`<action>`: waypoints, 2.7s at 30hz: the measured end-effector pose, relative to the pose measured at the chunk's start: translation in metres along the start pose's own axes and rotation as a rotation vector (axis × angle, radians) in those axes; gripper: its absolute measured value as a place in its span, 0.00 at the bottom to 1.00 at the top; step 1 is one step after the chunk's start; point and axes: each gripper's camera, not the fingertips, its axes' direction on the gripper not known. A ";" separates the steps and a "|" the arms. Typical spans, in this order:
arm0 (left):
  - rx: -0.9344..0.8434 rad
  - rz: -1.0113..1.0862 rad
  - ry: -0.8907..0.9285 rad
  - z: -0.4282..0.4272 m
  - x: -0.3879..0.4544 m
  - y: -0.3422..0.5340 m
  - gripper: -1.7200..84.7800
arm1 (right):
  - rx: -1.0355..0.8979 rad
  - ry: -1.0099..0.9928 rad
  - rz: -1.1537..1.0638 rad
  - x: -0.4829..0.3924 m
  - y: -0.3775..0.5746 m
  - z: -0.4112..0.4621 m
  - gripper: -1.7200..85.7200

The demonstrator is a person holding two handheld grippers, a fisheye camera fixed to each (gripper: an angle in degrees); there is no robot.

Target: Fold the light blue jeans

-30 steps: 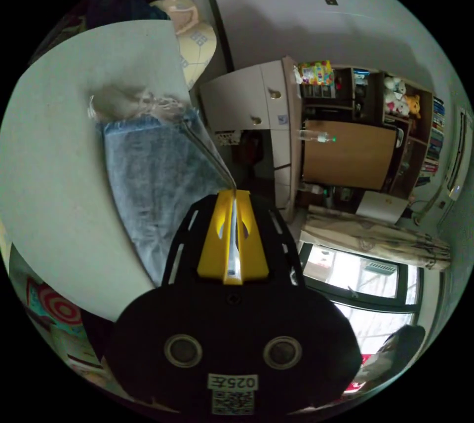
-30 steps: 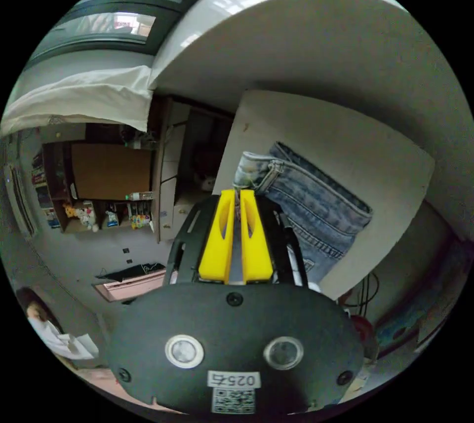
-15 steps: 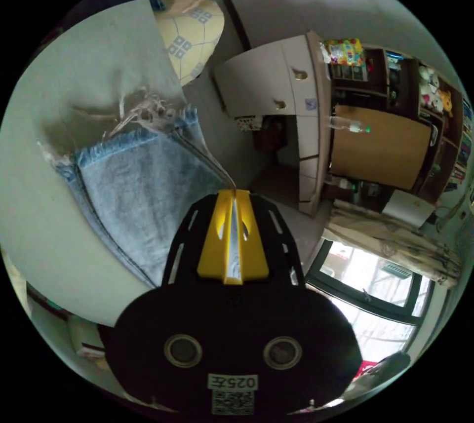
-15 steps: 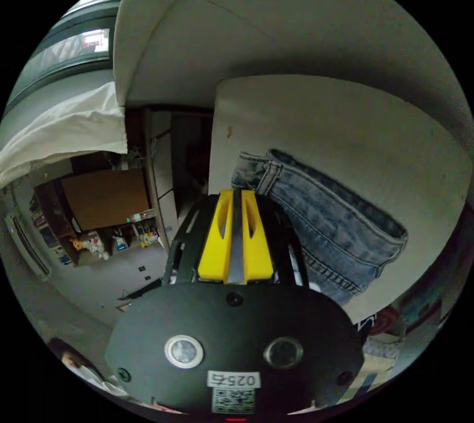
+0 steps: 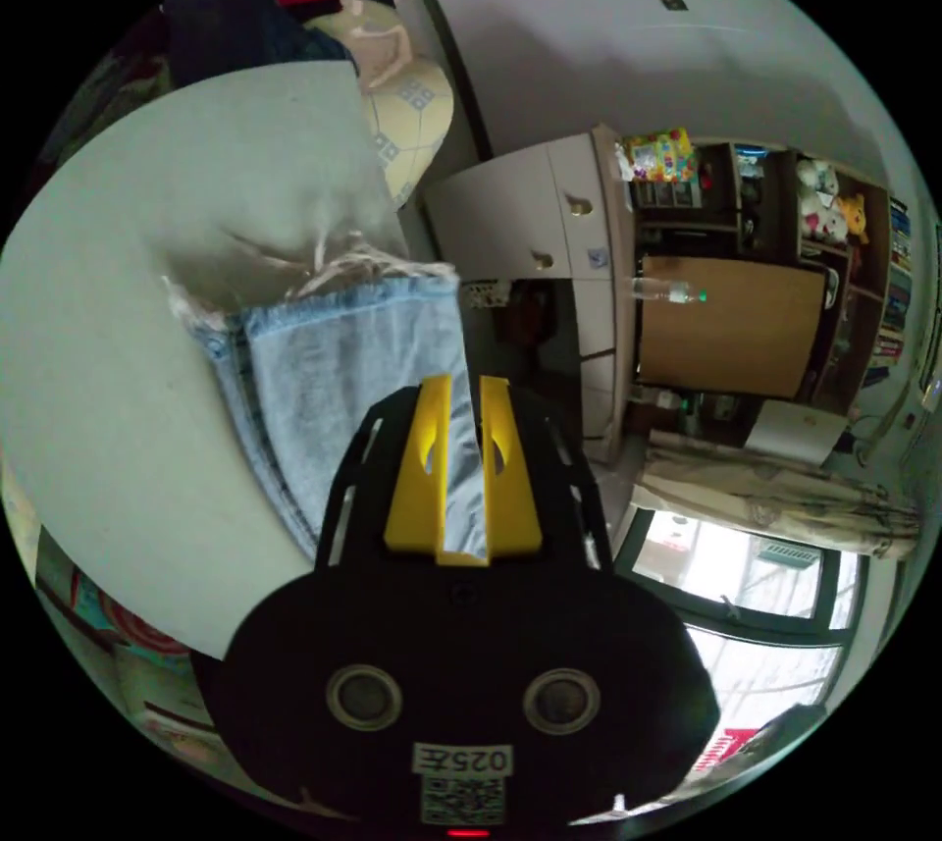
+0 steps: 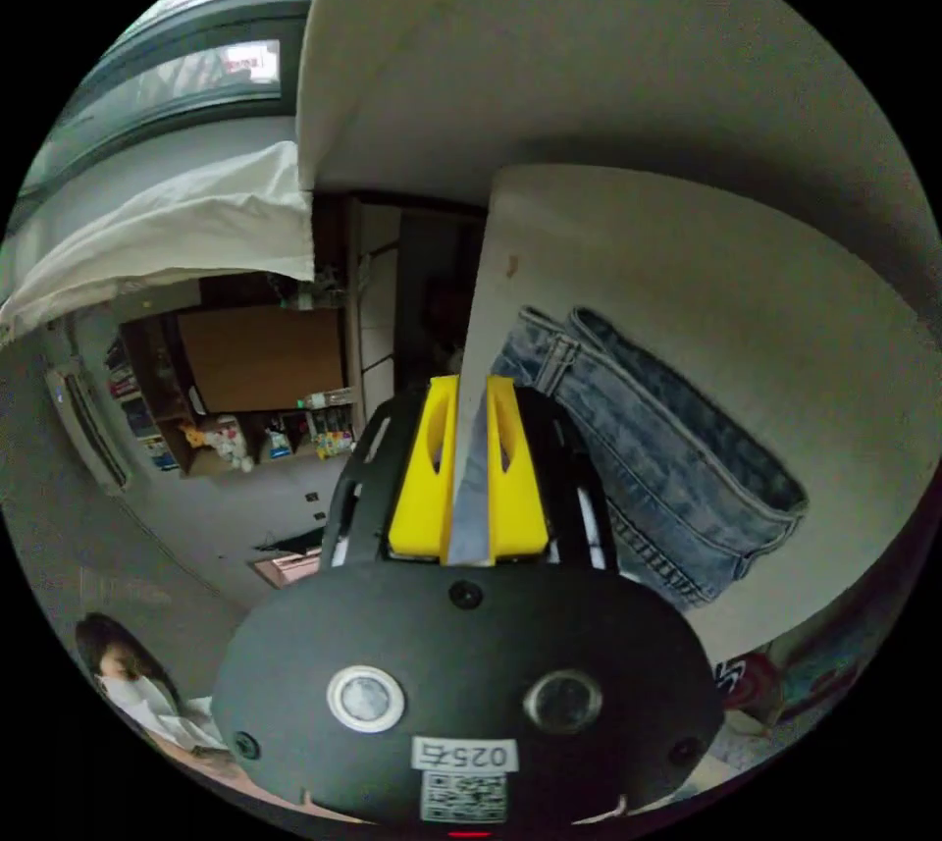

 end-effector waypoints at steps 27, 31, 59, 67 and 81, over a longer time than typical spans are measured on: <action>-0.189 0.199 -0.264 -0.042 -0.038 -0.031 0.05 | -0.890 0.290 -1.437 -0.473 0.660 0.242 0.13; -0.258 0.202 -0.261 -0.038 -0.035 -0.046 0.02 | -0.818 0.509 -1.540 -0.511 0.712 0.255 0.11; -0.284 0.106 -0.220 -0.065 -0.048 -0.061 0.02 | -0.740 0.836 -1.621 -0.685 0.793 0.172 0.11; -0.261 0.044 -0.109 -0.095 -0.087 -0.074 0.00 | -0.794 0.846 -1.364 -0.720 0.800 0.170 0.01; -0.102 0.339 -0.125 -0.196 -0.130 -0.053 0.01 | -1.143 0.431 -0.941 -0.783 0.799 0.144 0.16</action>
